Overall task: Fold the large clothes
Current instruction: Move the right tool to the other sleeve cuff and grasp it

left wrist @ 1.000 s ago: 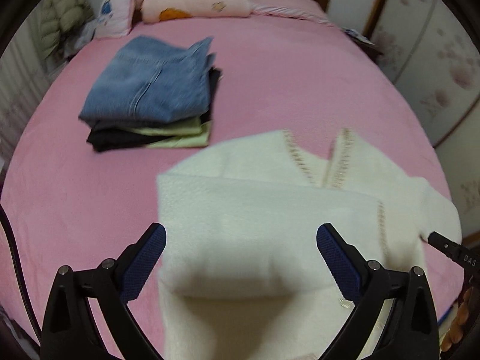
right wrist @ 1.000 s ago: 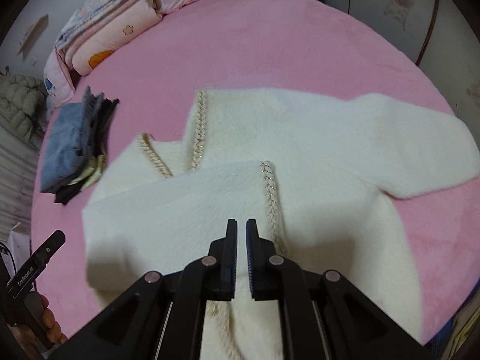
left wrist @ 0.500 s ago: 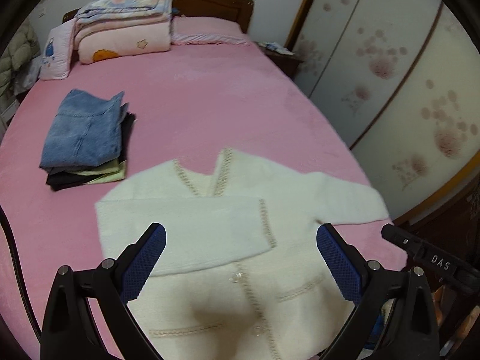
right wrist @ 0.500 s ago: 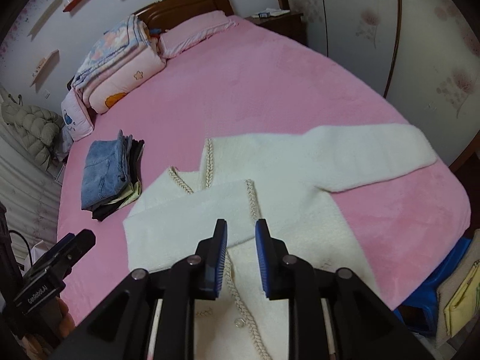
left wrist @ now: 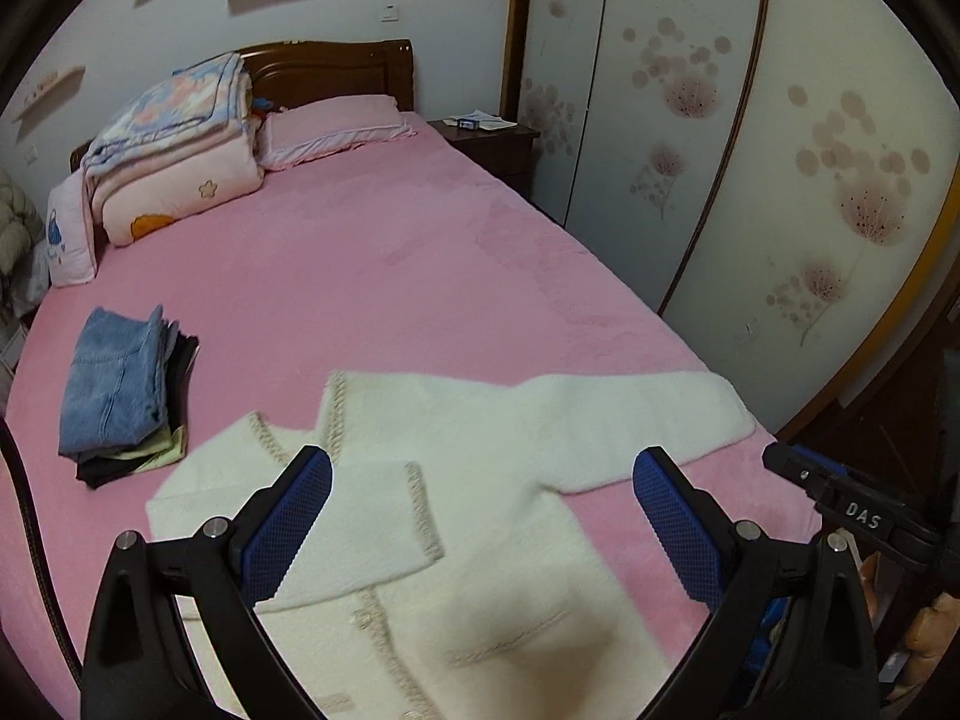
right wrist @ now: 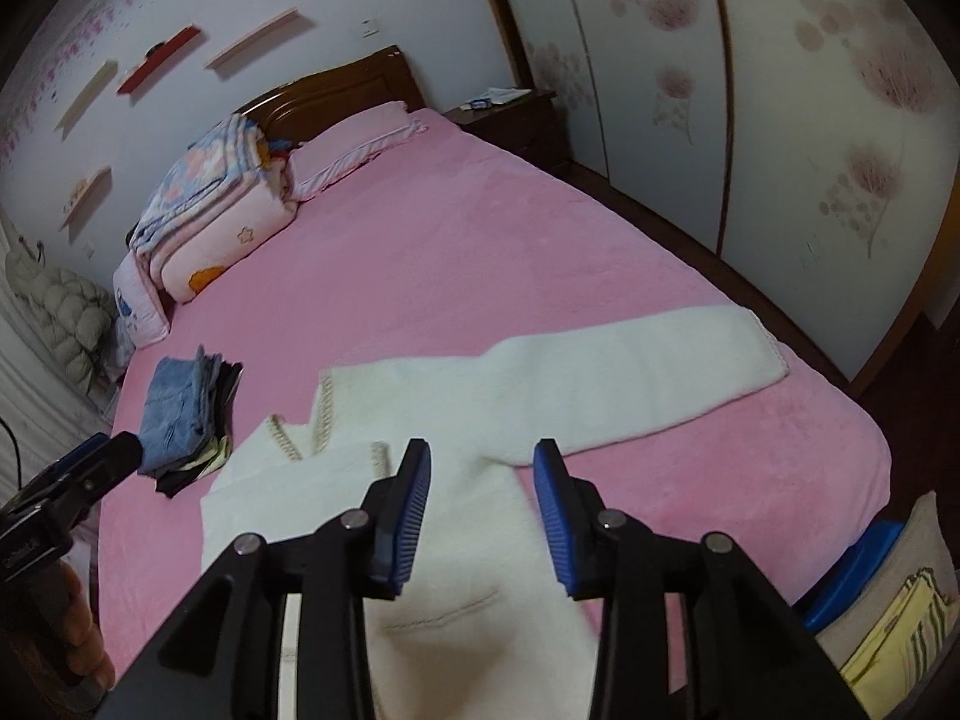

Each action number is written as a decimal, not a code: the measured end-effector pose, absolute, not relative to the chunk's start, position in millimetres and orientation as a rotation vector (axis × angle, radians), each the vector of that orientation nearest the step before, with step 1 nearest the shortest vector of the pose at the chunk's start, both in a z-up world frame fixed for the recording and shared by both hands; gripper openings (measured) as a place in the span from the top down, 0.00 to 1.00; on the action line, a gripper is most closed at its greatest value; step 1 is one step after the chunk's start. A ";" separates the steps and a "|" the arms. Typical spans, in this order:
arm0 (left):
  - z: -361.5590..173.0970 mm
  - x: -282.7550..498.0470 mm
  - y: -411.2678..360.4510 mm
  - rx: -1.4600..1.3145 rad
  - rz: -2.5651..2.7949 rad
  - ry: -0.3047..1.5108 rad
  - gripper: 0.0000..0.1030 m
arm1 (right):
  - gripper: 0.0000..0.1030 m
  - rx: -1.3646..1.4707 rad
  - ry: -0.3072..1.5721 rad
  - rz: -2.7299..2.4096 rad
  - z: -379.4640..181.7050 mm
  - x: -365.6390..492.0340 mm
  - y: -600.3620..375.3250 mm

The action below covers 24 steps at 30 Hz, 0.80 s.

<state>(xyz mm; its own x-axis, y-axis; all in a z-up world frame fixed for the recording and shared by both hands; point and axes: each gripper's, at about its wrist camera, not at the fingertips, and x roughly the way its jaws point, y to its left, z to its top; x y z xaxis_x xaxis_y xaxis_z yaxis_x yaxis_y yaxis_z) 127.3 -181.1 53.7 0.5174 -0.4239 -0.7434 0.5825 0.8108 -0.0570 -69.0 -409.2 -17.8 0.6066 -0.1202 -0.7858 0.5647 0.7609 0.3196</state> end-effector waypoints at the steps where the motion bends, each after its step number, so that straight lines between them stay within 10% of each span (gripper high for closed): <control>1: 53.2 125.0 -194.4 0.215 -0.603 0.826 0.03 | 0.65 0.607 0.835 -0.427 -25.8 -71.5 -425.3; 24: -49.2 133.2 -461.8 0.396 -0.550 0.924 0.03 | 0.65 0.973 1.013 -0.589 -234.1 -109.6 -703.8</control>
